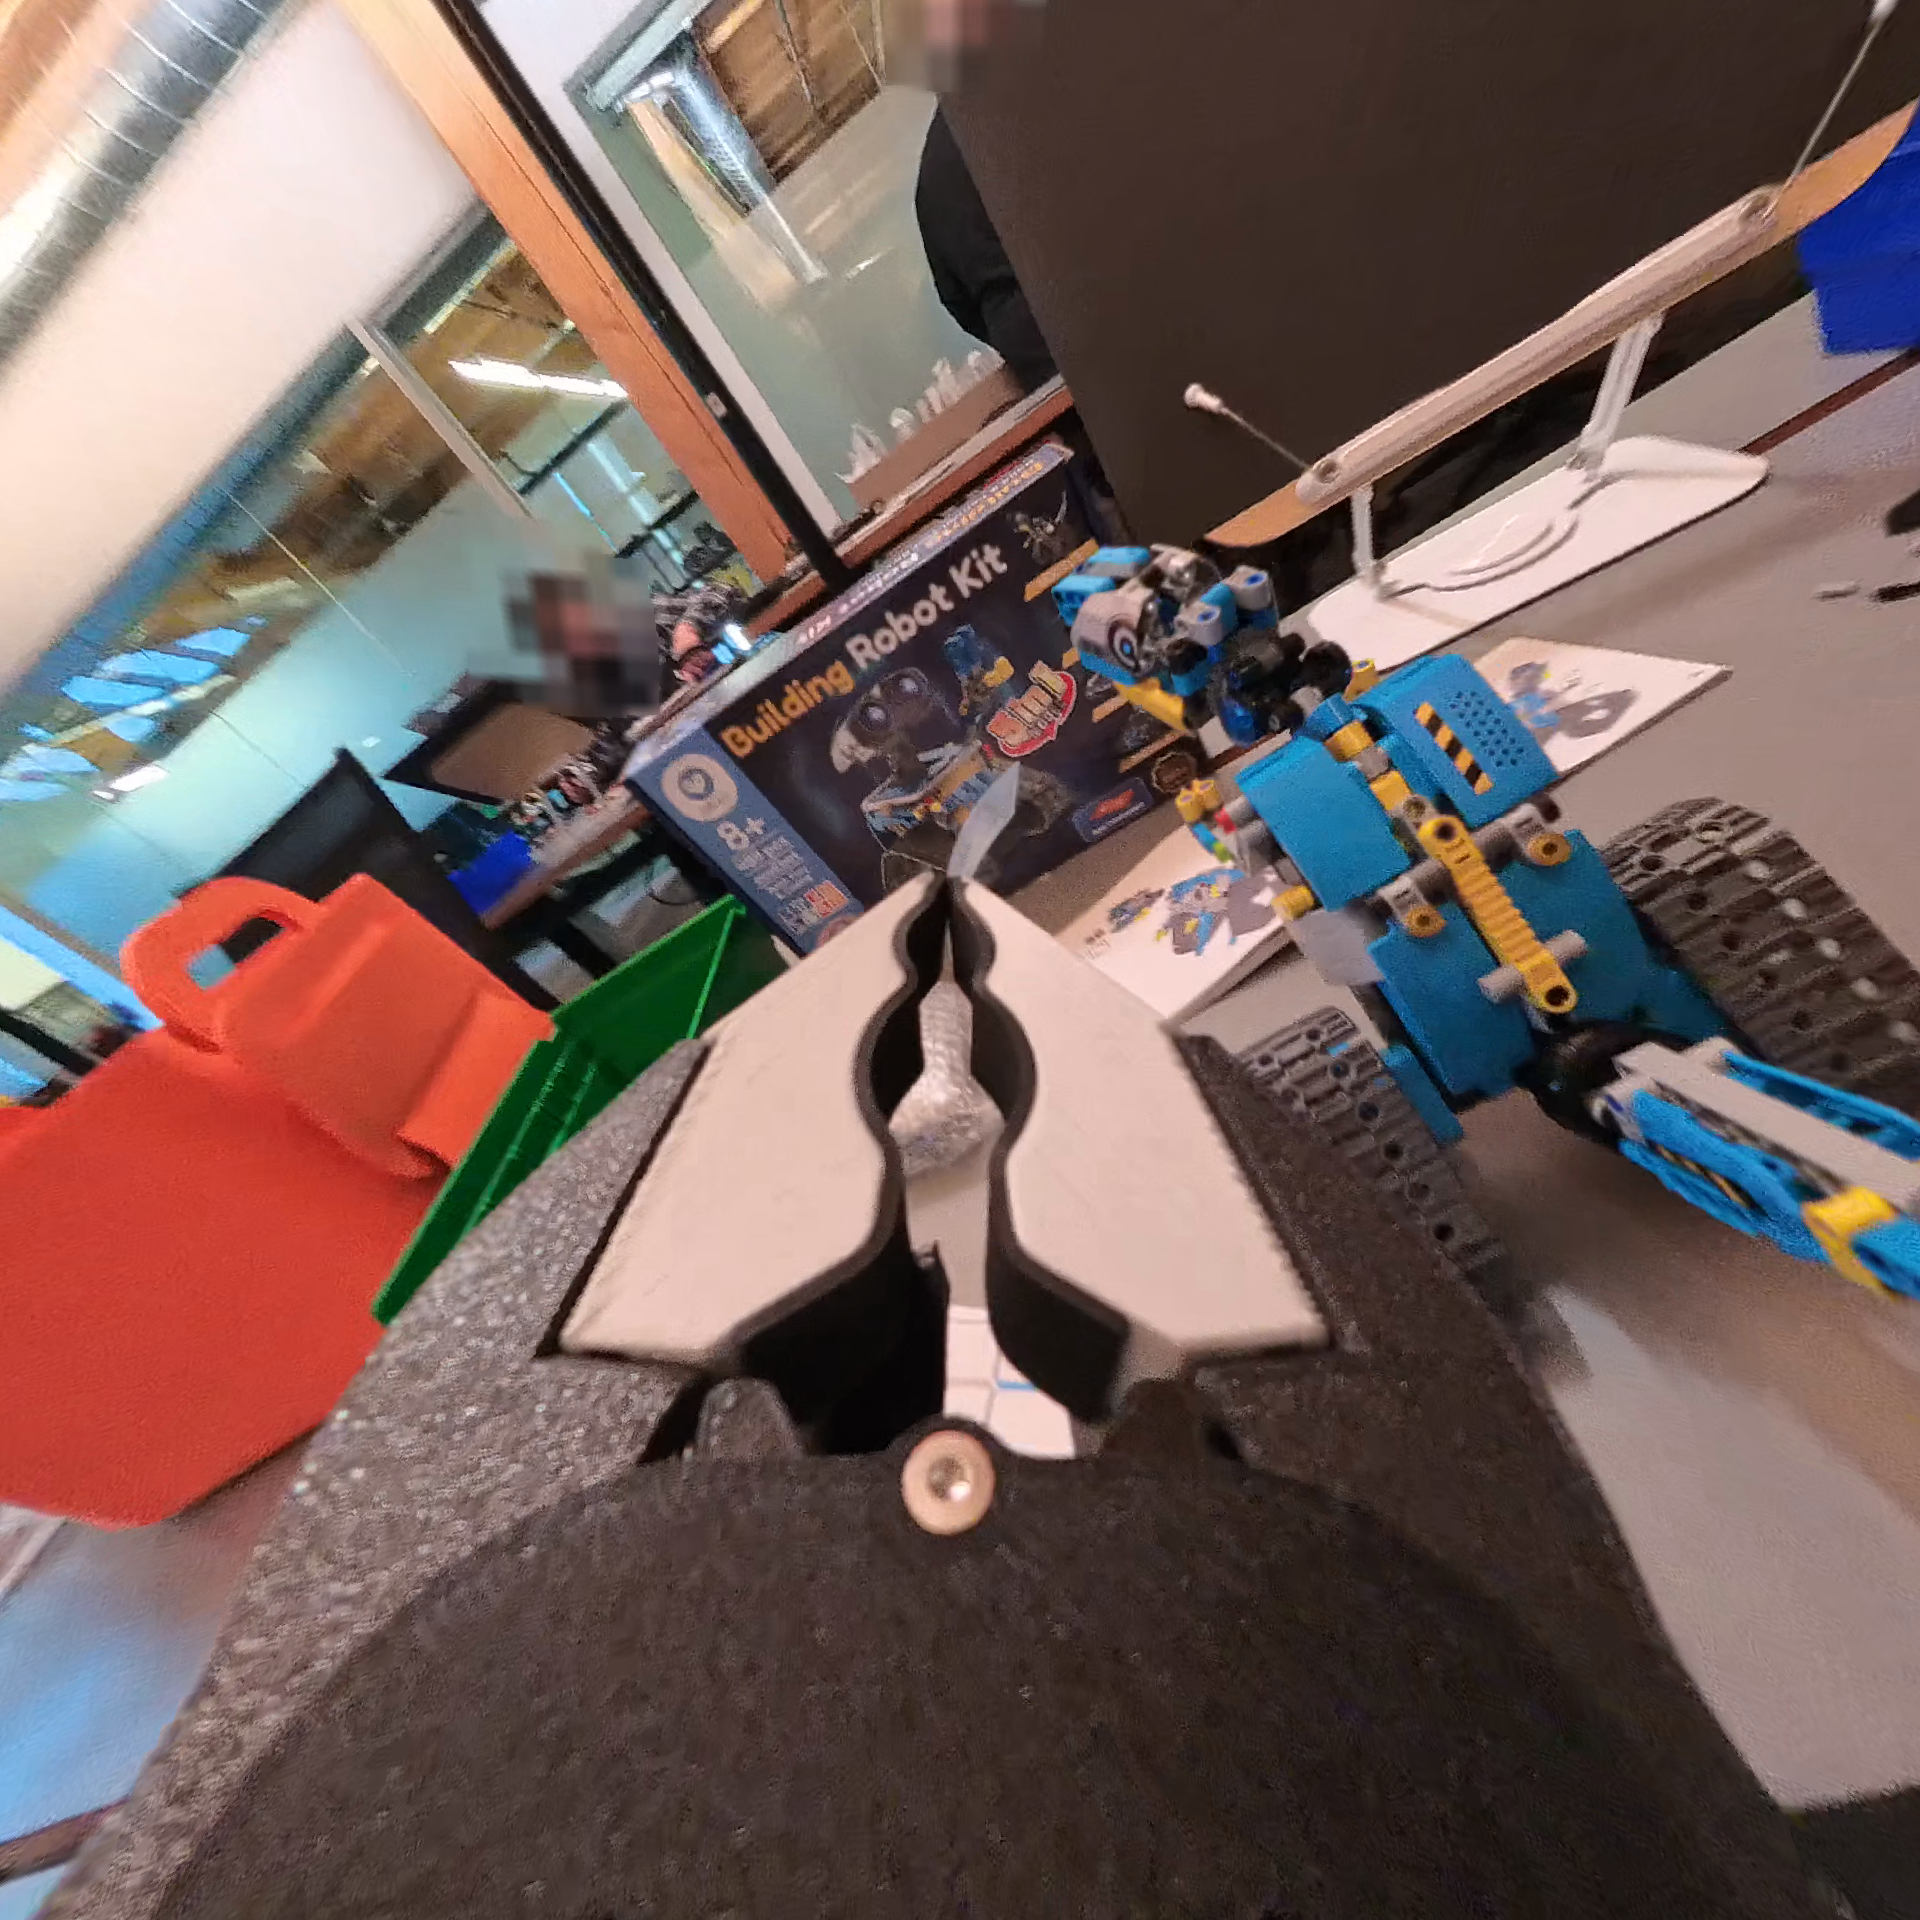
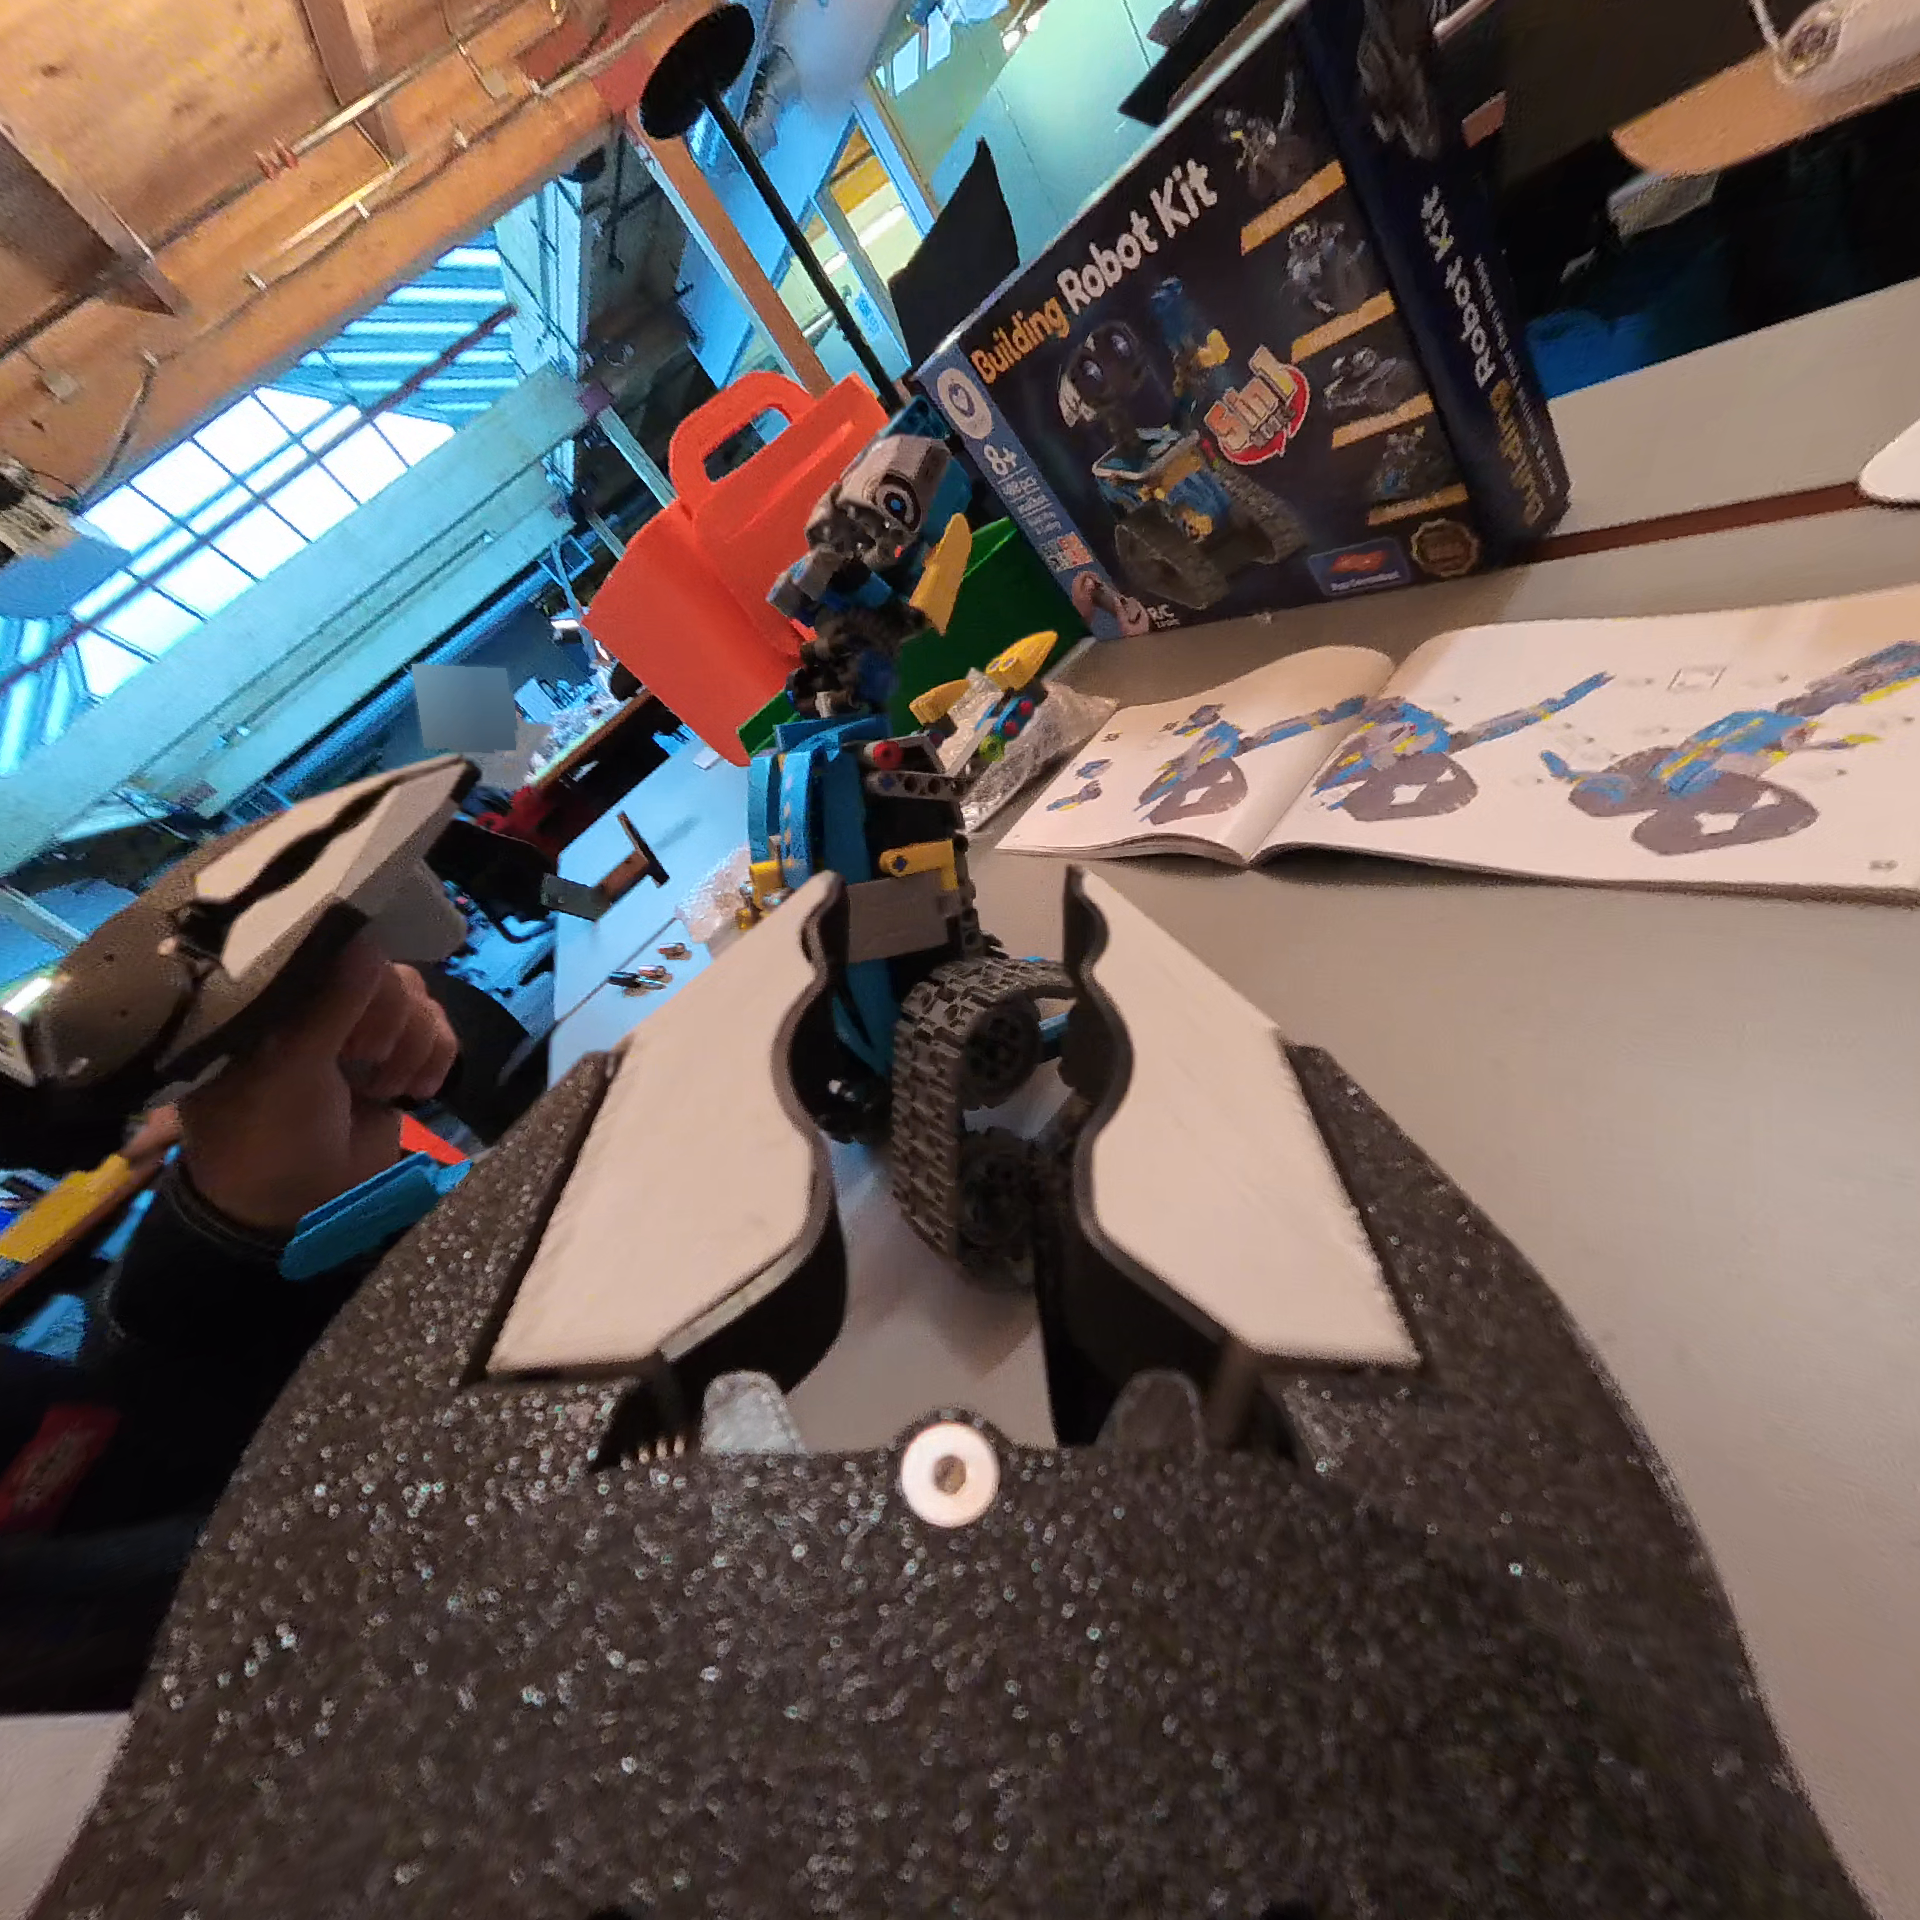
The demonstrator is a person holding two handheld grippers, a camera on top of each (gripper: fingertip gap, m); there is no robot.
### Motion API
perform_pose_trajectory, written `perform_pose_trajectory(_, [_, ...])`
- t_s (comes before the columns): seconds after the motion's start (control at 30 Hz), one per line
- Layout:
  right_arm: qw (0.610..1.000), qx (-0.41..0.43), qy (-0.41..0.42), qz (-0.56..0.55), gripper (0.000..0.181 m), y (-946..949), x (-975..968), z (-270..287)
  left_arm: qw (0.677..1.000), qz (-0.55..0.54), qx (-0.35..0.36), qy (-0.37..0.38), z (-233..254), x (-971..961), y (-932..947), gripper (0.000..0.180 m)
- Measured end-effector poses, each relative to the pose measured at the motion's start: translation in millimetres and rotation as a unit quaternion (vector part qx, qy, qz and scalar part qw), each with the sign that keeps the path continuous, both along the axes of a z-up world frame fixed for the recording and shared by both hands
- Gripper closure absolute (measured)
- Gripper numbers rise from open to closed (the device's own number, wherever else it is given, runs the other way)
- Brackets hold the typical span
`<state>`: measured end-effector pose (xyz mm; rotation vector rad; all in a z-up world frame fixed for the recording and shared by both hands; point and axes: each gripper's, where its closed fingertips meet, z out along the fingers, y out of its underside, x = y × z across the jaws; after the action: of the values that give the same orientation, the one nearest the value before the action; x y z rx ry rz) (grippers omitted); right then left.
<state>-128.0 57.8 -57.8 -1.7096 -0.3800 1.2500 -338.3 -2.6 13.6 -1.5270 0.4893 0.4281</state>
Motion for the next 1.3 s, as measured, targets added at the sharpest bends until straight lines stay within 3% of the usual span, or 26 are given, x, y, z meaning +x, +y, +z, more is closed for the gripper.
perform_pose_trajectory(0.13, [0.999, 0.042, -0.027, 0.003, 0.145, -2.9, -7.9, 3.8, 1.0, 0.003, -0.006, 0.021, -8.1, 20.7, 15.3, 0.18])
perform_pose_trajectory(0.37, [0.997, -0.002, 0.021, 0.08, 0.152, -19.3, -26.5, 2.7, 0.995, 0.001, 0.019, 0.098, -0.2, 46.8, 24.2, 0.18])
perform_pose_trajectory(0.57, [0.996, -0.009, 0.029, 0.084, 0.152, -18.4, -25.8, 2.5, 0.995, -0.012, 0.019, 0.099, -4.1, 51.8, 25.5, 0.18])
perform_pose_trajectory(0.8, [0.983, 0.028, 0.07, 0.17, 0.142, -50.8, -59.6, 37.2, 0.99, -0.014, 0.036, 0.134, 2.9, 60.0, 18.7, 0.18])
perform_pose_trajectory(1.07, [0.943, -0.059, 0.165, 0.284, 0.119, -75.5, -104.1, 75.8, 0.982, -0.019, 0.054, 0.18, 5.0, 73.5, 9.6, 0.18])
perform_pose_trajectory(1.3, [0.934, -0.084, 0.193, 0.29, 0.119, -72.6, -117.6, 88.4, 0.976, -0.04, 0.053, 0.205, -1.1, 88.2, 5.3, 0.18])
